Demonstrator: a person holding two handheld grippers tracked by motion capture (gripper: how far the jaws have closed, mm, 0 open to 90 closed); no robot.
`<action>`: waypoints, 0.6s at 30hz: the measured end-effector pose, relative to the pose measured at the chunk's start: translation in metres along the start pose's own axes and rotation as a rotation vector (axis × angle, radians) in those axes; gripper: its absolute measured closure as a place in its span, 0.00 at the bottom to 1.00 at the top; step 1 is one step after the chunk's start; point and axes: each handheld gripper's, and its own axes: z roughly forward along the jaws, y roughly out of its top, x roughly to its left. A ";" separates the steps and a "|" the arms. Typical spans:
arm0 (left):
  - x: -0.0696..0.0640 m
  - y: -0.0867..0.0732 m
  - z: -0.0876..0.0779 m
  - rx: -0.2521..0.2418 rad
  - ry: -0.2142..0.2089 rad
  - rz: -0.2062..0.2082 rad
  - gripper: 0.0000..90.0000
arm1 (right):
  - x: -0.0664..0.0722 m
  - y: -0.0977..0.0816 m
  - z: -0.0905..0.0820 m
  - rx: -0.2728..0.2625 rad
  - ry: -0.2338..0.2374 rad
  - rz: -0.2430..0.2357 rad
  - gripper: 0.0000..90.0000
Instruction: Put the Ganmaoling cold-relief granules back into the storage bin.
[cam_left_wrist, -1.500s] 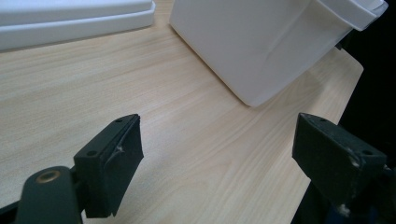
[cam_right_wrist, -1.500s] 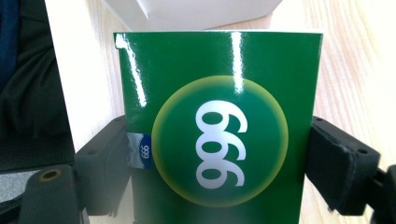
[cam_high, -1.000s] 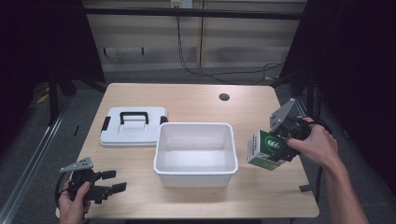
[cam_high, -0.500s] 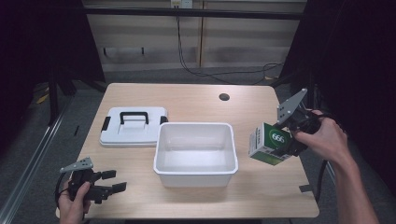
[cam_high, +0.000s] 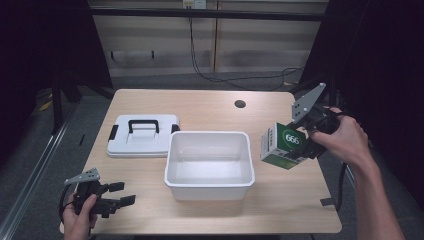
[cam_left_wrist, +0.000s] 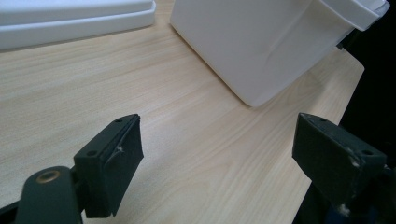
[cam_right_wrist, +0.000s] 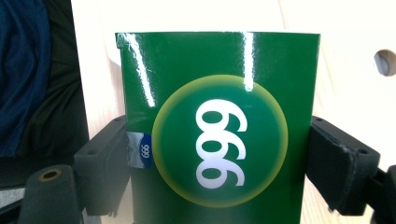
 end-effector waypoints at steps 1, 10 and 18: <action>0.000 0.000 0.000 0.000 0.000 0.000 0.18 | -0.001 0.002 0.001 -0.008 0.000 -0.006 0.18; 0.000 0.000 0.000 0.000 0.000 0.002 0.18 | 0.000 0.023 0.002 -0.027 0.002 -0.031 0.18; 0.001 0.000 0.000 0.001 0.002 0.006 0.18 | -0.003 0.042 0.007 -0.022 0.010 -0.050 0.18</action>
